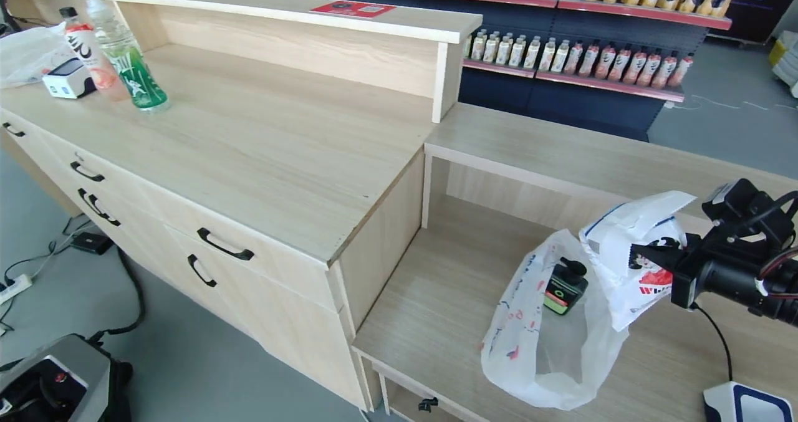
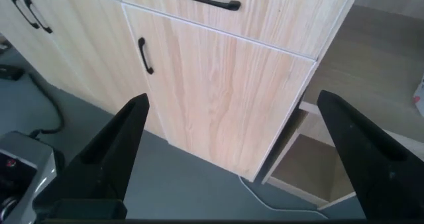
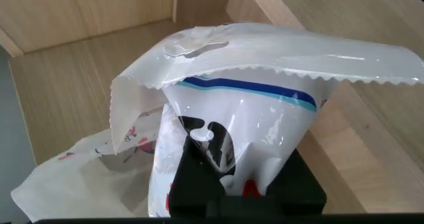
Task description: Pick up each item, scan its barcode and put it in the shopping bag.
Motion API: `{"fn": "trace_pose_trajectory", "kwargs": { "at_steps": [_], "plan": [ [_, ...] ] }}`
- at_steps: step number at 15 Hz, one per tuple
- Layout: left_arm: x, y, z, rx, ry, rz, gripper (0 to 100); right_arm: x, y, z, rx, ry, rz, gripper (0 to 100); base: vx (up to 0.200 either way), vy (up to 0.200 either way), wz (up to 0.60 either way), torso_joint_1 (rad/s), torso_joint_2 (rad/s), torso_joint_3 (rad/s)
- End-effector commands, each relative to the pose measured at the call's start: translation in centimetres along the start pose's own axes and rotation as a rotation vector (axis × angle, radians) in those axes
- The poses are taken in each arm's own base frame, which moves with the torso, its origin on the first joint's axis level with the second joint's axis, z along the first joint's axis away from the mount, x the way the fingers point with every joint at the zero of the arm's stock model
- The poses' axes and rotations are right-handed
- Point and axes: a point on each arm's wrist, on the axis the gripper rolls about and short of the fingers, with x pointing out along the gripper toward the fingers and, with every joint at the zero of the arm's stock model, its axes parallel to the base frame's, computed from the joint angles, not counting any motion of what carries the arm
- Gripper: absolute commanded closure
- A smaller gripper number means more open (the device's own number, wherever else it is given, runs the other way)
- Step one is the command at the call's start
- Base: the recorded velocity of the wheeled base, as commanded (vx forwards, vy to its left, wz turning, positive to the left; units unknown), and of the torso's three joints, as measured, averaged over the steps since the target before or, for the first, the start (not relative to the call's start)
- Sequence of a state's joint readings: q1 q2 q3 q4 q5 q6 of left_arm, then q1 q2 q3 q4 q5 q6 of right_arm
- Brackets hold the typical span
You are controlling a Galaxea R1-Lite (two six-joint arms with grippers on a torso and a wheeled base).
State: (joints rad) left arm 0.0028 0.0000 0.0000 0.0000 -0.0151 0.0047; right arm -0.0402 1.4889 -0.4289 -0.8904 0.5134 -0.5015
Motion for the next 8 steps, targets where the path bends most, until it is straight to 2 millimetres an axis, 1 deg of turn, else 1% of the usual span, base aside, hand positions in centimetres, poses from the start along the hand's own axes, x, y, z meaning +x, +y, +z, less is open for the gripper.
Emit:
{"fn": "trace_pose_trajectory", "kwargs": {
  "at_steps": [1, 5, 8],
  "plan": [
    [0.0, 0.0, 0.0, 0.000, 0.000, 0.000, 0, 0.1, 0.2, -0.3, 0.010, 0.018, 0.014, 100, 0.000, 0.000, 0.00, 0.000, 0.00, 0.000],
    [0.0, 0.0, 0.0, 0.000, 0.000, 0.000, 0, 1.2, 0.5, -2.2, 0.017, 0.101, 0.065, 100, 0.000, 0.000, 0.00, 0.000, 0.00, 0.000],
    [0.0, 0.0, 0.0, 0.000, 0.002, 0.000, 0, 2.0, 0.7, -3.2, 0.037, 0.131, 0.086, 100, 0.000, 0.000, 0.00, 0.000, 0.00, 0.000]
  ]
}}
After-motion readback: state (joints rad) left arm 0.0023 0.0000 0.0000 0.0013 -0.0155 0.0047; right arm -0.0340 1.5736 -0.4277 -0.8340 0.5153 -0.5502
